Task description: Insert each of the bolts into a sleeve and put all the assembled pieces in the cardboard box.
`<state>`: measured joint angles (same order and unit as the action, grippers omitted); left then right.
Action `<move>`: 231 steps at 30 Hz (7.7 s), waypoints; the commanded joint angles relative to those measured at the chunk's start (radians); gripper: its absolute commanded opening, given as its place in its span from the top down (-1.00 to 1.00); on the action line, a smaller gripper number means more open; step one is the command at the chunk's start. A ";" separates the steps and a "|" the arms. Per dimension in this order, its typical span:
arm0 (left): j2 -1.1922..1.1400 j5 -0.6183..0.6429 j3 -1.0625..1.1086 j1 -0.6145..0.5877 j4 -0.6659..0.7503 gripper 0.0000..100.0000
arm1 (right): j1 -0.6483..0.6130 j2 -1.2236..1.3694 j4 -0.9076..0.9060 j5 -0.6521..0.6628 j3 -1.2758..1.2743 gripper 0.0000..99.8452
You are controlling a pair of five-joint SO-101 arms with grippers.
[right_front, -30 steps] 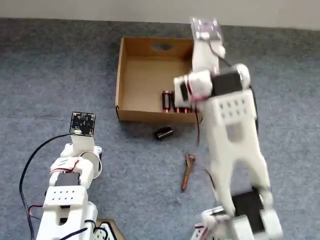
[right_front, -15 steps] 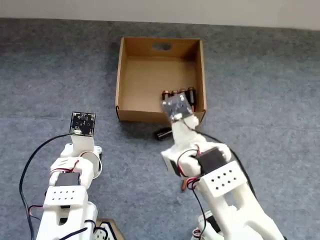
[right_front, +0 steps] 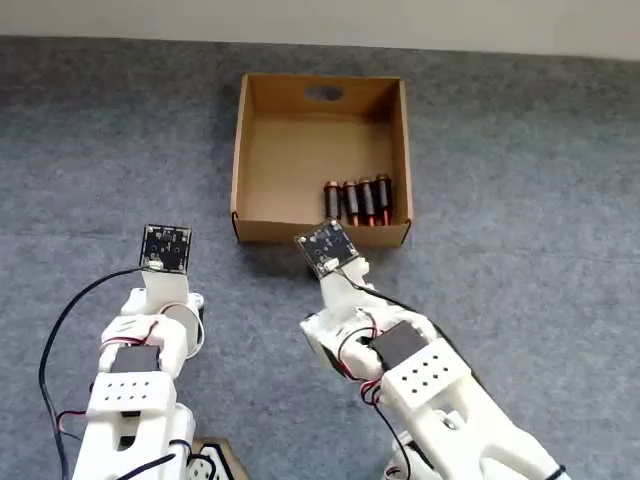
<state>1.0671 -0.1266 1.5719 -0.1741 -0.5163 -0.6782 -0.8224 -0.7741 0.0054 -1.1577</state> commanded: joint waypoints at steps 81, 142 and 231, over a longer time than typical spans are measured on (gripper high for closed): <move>0.008 -0.009 -0.007 0.013 0.018 0.98 | 0.070 0.446 0.113 -0.146 0.343 0.55; 0.008 -0.009 -0.007 0.013 0.018 0.98 | 0.031 0.753 0.226 -0.505 0.486 0.53; 0.008 -0.009 -0.007 0.013 0.018 0.98 | 0.730 0.499 -0.358 0.319 0.346 0.61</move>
<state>1.0671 -0.1266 1.5719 -0.1741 -0.5163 0.0430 -0.3222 -1.0886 0.3107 -0.8600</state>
